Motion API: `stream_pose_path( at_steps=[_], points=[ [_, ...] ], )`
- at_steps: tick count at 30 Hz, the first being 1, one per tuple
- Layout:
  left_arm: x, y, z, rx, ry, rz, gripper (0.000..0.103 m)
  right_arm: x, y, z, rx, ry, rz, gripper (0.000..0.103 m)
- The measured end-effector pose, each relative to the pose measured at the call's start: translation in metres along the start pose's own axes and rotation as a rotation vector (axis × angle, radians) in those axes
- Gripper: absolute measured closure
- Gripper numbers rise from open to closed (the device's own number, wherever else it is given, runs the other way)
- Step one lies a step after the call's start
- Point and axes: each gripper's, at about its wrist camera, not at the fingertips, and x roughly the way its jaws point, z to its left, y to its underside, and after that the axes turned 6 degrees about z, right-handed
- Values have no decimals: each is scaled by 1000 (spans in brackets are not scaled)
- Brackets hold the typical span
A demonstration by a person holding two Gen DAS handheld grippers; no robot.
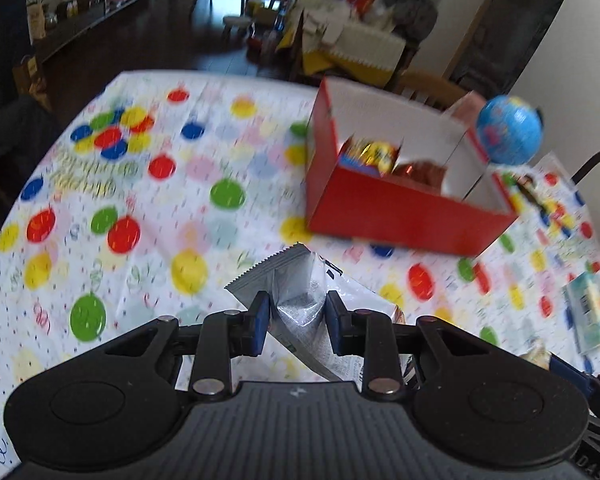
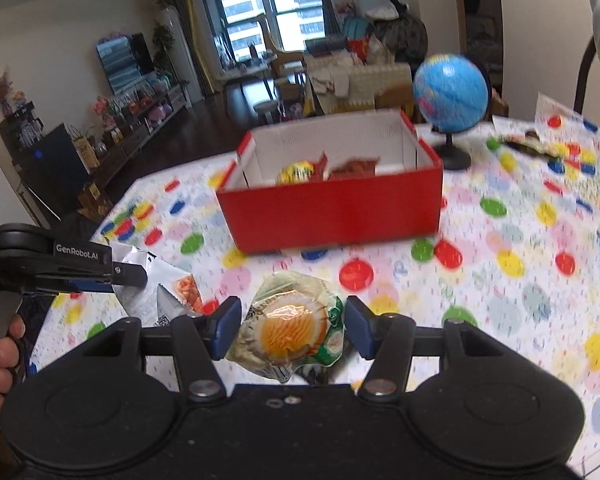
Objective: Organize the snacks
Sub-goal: 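Lower both packets into the red box and open both tools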
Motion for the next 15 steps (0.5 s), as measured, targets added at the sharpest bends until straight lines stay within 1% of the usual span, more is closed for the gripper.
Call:
stream_pose_path(
  at_steps=[1, 2, 3, 7, 15],
  points=[
    [-5, -3, -2, 3, 5, -14, 74, -2, -4, 0, -3, 2, -11, 47],
    [-8, -6, -5, 8, 8, -26, 74, -4, -9, 0, -8, 5, -22, 52],
    [-12, -10, -8, 12, 12, -37, 74, -6, -14, -1, -15, 6, -28, 53],
    [-18, -25, -20, 23, 25, -68, 74, -7, -33, -7, -20, 8, -50, 53],
    [-13, -62, -54, 72, 12, -118, 74, 5, -77, -27, -38, 12, -95, 54]
  ],
)
